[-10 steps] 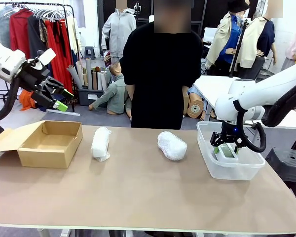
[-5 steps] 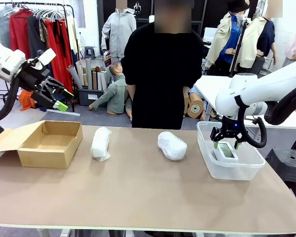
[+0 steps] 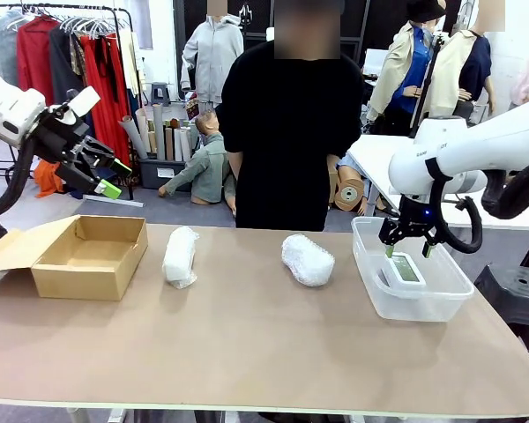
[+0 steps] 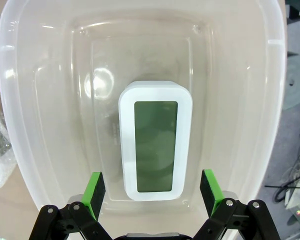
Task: Separate and place wrapped and unwrapped clocks.
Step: If the picked Digital clock is wrapped, place it in the Package Box ; if not, place it in the Organizing box, then pick up the Digital clock indicated by the person.
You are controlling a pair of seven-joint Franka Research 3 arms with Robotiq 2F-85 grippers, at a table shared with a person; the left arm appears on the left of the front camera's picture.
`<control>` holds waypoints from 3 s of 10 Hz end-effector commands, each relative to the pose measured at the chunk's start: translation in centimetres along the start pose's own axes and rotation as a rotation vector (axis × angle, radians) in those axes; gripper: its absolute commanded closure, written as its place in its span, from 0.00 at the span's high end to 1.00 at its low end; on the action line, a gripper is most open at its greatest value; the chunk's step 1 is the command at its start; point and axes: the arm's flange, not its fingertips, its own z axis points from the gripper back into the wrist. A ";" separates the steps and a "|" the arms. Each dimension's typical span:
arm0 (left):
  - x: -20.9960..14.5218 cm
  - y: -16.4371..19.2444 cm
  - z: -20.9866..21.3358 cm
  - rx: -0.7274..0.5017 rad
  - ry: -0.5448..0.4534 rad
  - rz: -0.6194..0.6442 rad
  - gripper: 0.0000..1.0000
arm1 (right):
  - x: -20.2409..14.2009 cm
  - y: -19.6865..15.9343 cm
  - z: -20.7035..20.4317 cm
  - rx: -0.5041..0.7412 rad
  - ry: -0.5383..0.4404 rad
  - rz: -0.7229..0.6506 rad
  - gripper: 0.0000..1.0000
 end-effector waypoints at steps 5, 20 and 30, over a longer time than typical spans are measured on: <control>0.1 0.0 0.1 0.001 -0.001 -0.003 1.00 | 0.1 0.0 -0.2 0.003 -0.004 -0.019 1.00; 0.1 0.0 0.1 0.001 -0.001 -0.003 1.00 | -4.4 2.6 12.7 0.260 -0.029 0.850 1.00; 0.1 0.0 0.1 0.001 -0.001 -0.003 1.00 | -7.5 1.0 19.0 0.626 -0.549 1.444 1.00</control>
